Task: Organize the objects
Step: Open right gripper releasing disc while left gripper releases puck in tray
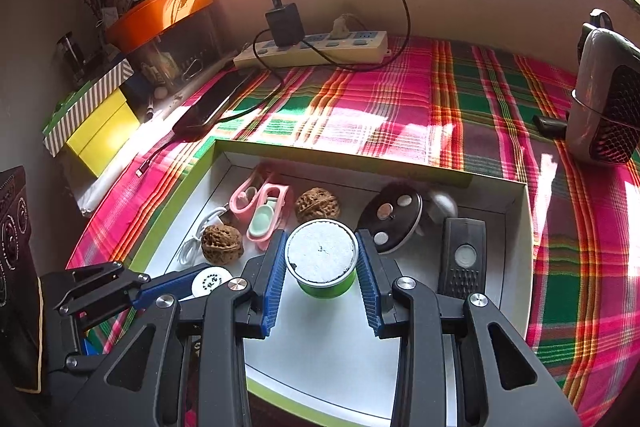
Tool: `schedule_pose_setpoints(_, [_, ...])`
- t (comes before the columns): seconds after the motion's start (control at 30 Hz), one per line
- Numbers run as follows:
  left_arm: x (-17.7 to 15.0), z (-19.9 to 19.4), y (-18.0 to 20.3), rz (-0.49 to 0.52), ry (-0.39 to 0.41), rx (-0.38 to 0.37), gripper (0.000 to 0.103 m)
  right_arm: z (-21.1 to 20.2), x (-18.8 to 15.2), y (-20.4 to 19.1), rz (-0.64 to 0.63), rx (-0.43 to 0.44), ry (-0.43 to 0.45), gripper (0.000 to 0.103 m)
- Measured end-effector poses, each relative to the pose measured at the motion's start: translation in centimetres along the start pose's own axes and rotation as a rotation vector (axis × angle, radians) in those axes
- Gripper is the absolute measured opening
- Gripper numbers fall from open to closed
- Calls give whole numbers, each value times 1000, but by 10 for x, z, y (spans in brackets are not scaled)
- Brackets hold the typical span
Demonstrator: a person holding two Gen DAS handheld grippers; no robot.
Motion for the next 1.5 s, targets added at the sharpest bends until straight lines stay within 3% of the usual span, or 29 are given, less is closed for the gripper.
schedule_pose_setpoints(1.5, [1,8,-5,-21,-5,-9,26,20,2,-11,-25,-28,-32,36])
Point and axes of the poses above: each gripper's, at about its wrist camera, not at the fingertips, and z roughly the way its jaws point, y to its right, x to its top, the point moved 7 cm from there along z, roughly the way its jaws point, and after that the axes turned 7 degrees about x, right-handed, at the moved point
